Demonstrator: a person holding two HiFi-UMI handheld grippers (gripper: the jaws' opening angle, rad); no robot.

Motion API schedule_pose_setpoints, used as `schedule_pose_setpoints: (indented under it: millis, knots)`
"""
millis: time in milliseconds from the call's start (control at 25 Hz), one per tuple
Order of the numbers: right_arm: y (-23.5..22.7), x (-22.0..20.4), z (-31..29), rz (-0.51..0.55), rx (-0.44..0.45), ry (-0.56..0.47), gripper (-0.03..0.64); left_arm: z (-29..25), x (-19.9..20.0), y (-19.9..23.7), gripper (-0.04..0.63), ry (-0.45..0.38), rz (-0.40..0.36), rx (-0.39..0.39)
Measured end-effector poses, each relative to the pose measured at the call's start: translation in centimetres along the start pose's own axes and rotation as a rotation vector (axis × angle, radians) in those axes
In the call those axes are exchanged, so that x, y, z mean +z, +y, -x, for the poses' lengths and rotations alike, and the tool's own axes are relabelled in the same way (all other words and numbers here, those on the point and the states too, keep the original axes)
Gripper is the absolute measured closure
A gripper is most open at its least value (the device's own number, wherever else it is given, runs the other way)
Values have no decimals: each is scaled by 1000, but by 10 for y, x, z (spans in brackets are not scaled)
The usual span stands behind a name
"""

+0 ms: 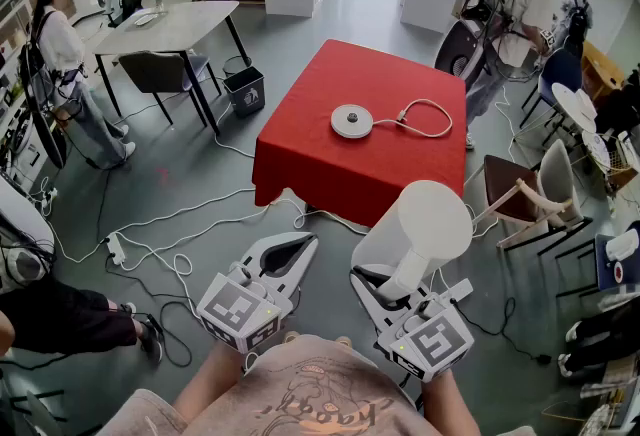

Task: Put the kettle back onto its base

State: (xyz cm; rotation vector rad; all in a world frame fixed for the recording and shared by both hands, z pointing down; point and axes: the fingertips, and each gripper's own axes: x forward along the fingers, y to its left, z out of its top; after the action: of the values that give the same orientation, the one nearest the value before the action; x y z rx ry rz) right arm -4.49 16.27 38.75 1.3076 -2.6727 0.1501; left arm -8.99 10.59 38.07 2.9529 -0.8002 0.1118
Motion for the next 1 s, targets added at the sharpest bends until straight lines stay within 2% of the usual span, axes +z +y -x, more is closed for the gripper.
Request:
schedule_pose_setpoints:
  millis: [280,640,1000]
  knots:
    - [-1,4,0,-2,13,-15,582,-4,1,-1,598,6,-2,0]
    - [-15,1,10,-22,-11,-13,580,-11,-6,-17,598,30,3,6]
    - [-36,-8,25,-16,21,-4,580,-30,-11,-25,598,35,-5,49]
